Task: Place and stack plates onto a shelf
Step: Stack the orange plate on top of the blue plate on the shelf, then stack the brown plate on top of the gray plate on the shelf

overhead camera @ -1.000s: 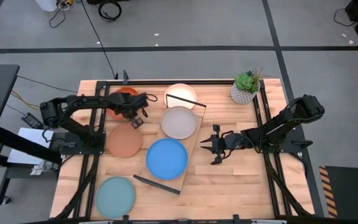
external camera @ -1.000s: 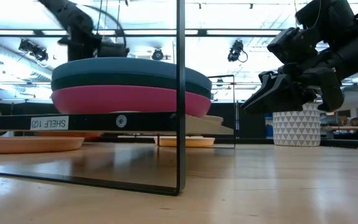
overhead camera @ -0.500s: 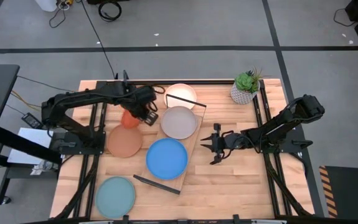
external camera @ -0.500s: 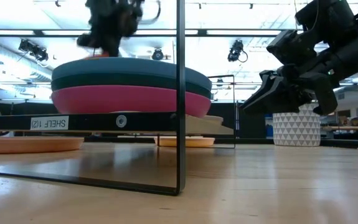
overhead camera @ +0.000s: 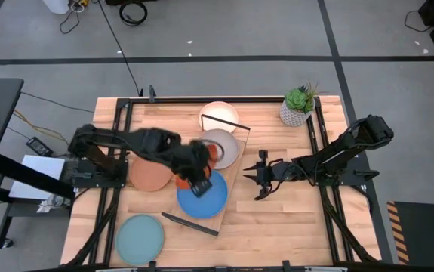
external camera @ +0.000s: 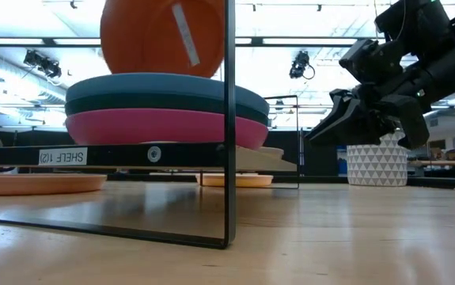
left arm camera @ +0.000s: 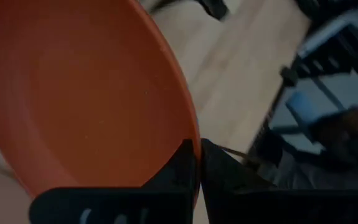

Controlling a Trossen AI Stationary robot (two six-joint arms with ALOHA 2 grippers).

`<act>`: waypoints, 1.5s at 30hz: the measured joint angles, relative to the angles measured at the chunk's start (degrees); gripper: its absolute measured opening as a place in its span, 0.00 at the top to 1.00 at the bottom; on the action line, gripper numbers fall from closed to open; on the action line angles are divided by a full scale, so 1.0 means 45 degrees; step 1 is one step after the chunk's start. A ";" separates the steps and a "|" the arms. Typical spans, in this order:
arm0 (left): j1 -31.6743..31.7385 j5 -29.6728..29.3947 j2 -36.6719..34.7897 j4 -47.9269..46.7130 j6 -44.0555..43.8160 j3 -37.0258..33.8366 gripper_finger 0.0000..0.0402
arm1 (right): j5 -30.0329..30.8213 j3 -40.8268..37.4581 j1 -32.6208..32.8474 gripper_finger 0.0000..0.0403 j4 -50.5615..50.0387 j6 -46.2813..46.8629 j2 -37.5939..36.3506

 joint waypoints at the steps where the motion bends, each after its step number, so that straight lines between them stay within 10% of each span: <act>1: -0.0235 0.0141 0.0276 -0.0035 -0.0068 0.0202 0.96 | 0.0004 -0.0001 0.0000 0.75 0.0000 0.0004 0.0000; 12: -0.1224 0.1637 0.2297 -0.0582 -0.0414 0.0846 0.94 | -0.0008 -0.0005 0.0000 0.75 -0.0009 0.0052 0.0000; 28: -0.0547 0.0428 0.2339 -0.0650 0.2444 0.0846 0.76 | -0.0040 -0.0010 0.0000 0.75 -0.0024 0.0247 0.0000; 35: -0.0411 -0.3311 0.2339 -0.2539 0.4634 0.0824 0.75 | -0.0045 -0.0010 0.0000 0.75 -0.0029 0.0251 0.0000; 45: 0.0120 -0.3750 0.0076 -0.1192 0.5605 -0.3582 0.91 | -0.0187 -0.0019 0.0015 0.75 -0.0253 0.0437 0.0000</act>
